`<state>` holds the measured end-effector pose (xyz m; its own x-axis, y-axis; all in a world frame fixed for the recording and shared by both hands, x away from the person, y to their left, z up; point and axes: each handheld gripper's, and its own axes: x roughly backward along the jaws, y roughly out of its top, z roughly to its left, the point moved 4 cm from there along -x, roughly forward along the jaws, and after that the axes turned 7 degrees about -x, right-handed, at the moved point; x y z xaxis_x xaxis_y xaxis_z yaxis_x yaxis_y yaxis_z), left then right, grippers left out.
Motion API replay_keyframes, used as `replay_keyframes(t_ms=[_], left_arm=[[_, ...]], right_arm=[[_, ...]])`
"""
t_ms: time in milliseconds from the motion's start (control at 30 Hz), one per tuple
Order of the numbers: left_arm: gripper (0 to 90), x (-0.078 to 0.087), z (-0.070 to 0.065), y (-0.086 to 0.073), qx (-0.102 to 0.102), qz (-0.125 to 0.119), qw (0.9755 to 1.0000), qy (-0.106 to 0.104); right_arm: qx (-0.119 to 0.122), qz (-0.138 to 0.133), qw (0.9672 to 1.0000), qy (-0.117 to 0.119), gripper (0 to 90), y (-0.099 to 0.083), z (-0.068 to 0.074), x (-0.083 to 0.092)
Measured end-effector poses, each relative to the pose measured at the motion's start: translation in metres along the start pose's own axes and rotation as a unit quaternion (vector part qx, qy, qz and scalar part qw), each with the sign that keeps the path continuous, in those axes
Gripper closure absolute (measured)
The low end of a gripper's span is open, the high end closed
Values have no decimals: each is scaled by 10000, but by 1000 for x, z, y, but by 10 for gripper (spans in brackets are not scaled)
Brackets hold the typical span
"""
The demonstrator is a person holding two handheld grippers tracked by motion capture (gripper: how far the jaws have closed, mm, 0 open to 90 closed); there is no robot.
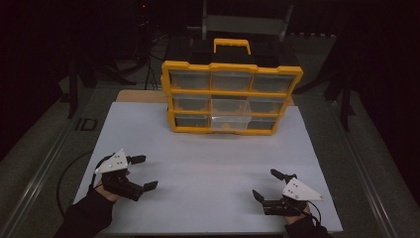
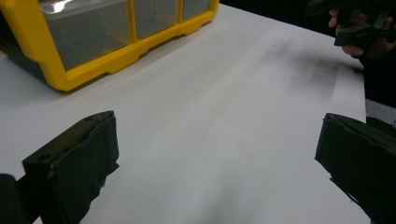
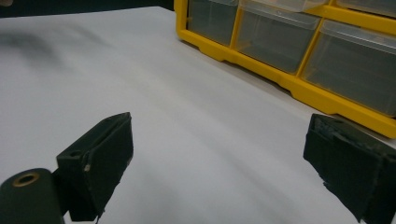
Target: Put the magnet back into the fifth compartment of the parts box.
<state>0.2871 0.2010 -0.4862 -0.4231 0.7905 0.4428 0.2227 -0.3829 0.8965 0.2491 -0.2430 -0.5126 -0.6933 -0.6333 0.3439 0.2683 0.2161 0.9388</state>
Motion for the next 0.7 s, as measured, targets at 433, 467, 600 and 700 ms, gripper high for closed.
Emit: replay_keyframes(t_ms=[433, 467, 600, 700], left_arm=[[1, 3, 0, -24, 261, -101, 9990, 339], [1, 3, 0, -24, 279, -95, 9988, 382], [1, 2, 1, -26, 280, -51, 9985, 464], [2, 0, 1, -32, 300, 92, 9970, 706]], right_arm=[[-44, -4, 10000, -45, 85, -1, -3, 1], [-56, 0, 10000, -54, 84, -1, -3, 1], [-70, 9, 9999, -72, 84, -2, -4, 1], [-55, -1, 10000, -76, 85, -2, -4, 2]])
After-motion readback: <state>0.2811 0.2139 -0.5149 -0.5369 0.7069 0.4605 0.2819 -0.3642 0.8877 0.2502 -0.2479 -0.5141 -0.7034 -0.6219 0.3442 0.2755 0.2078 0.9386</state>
